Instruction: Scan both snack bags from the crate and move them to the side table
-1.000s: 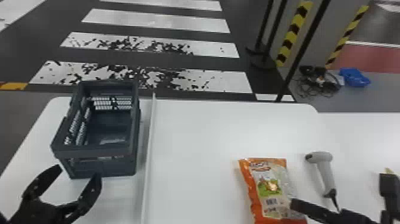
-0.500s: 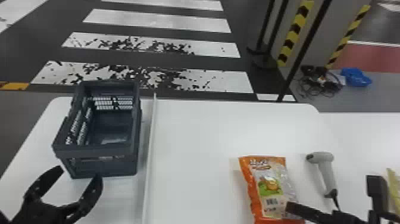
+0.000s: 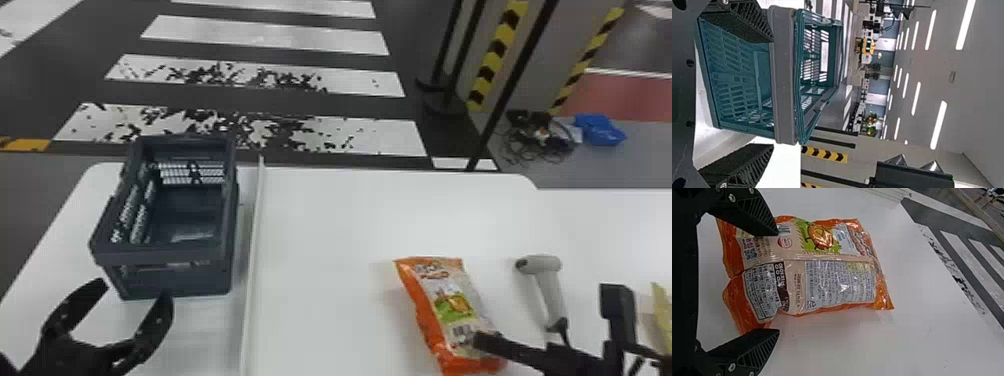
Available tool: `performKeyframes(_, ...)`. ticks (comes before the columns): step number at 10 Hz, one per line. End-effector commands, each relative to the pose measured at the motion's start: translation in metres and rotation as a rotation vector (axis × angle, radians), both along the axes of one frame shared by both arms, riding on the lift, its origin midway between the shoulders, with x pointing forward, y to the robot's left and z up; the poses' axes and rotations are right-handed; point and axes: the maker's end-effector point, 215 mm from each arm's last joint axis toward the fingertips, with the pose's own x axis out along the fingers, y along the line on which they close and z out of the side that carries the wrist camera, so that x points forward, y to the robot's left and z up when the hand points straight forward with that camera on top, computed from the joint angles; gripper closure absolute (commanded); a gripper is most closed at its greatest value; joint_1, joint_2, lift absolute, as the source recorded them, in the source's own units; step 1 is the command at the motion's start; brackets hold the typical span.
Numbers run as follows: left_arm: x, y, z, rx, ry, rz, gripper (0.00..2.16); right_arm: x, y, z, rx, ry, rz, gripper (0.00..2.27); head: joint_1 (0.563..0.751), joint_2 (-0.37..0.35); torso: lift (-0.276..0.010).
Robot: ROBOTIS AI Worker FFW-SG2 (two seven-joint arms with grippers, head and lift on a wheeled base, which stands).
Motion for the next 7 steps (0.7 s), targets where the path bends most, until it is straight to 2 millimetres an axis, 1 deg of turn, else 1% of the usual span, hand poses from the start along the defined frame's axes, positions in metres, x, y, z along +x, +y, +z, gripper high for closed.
performKeyframes(1, 0.000, 0.000, 0.001, 0.000, -0.002, 0.000, 0.04, 0.001, 0.001, -0.006, -0.006, 0.012, 0.014, 0.16, 0.695, -0.120, -0.099)
performKeyframes(2, 0.000, 0.000, 0.001, 0.000, -0.002, 0.000, 0.04, 0.002, 0.004, -0.010, -0.015, 0.017, 0.041, 0.48, 0.695, -0.119, -0.099)
performKeyframes(3, 0.000, 0.000, 0.001, 0.000, -0.002, 0.000, 0.04, 0.000, 0.008, -0.016, -0.031, 0.025, 0.063, 1.38, 0.695, -0.116, -0.099)
performKeyframes(4, 0.000, 0.000, 0.001, 0.000, -0.002, 0.000, 0.04, 0.001, 0.006, -0.019, -0.050, 0.026, 0.058, 2.01, 0.695, -0.109, -0.099)
performKeyframes(5, 0.000, 0.000, 0.001, 0.000, -0.002, 0.000, 0.04, 0.005, 0.003, -0.013, -0.075, -0.008, 0.063, 2.25, 0.695, -0.110, -0.099)
performKeyframes(6, 0.000, 0.000, 0.001, 0.000, -0.002, 0.000, 0.04, 0.008, 0.000, -0.002, -0.103, -0.042, 0.063, 2.25, 0.695, -0.112, -0.099)
performKeyframes(7, -0.001, 0.000, -0.001, 0.000, 0.001, 0.000, 0.04, 0.010, -0.002, 0.013, -0.119, -0.077, 0.060, 2.25, 0.695, -0.114, -0.099)
